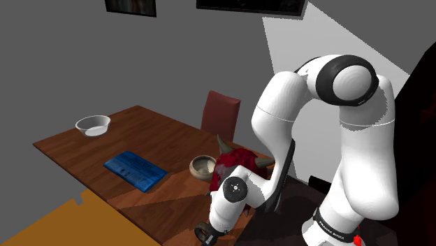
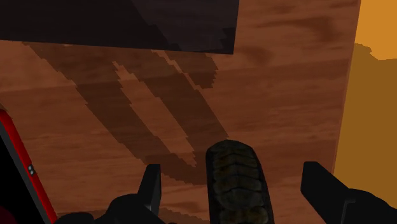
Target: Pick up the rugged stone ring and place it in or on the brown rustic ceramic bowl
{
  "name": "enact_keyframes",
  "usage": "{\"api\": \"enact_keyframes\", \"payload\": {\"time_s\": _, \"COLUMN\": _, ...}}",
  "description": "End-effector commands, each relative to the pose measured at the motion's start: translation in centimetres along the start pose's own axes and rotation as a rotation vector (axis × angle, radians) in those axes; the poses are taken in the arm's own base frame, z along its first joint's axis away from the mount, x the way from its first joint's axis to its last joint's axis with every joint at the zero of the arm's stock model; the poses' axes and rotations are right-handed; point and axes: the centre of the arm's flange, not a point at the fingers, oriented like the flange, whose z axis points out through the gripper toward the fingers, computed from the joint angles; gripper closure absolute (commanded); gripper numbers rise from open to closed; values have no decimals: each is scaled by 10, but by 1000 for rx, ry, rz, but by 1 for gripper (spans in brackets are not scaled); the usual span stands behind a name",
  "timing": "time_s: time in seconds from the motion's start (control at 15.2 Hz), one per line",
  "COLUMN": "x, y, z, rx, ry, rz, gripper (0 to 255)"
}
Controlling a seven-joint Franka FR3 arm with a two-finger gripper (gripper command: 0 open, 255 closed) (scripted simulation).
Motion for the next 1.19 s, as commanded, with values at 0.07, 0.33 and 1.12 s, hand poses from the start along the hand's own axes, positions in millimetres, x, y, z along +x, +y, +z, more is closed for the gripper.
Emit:
{"api": "enact_keyframes", "payload": {"time_s": 0.07, "x": 0, "y": 0, "z": 0, "rx": 0, "ry": 0, "rz": 0, "gripper": 255}}
{"api": "enact_keyframes", "payload": {"time_s": 0.33, "x": 0, "y": 0, "z": 0, "rx": 0, "ry": 0, "rz": 0, "gripper": 255}}
{"api": "enact_keyframes", "payload": {"time_s": 1.12, "x": 6, "y": 2, "z": -42, "rx": 0, "ry": 0, "rz": 0, "gripper": 255}}
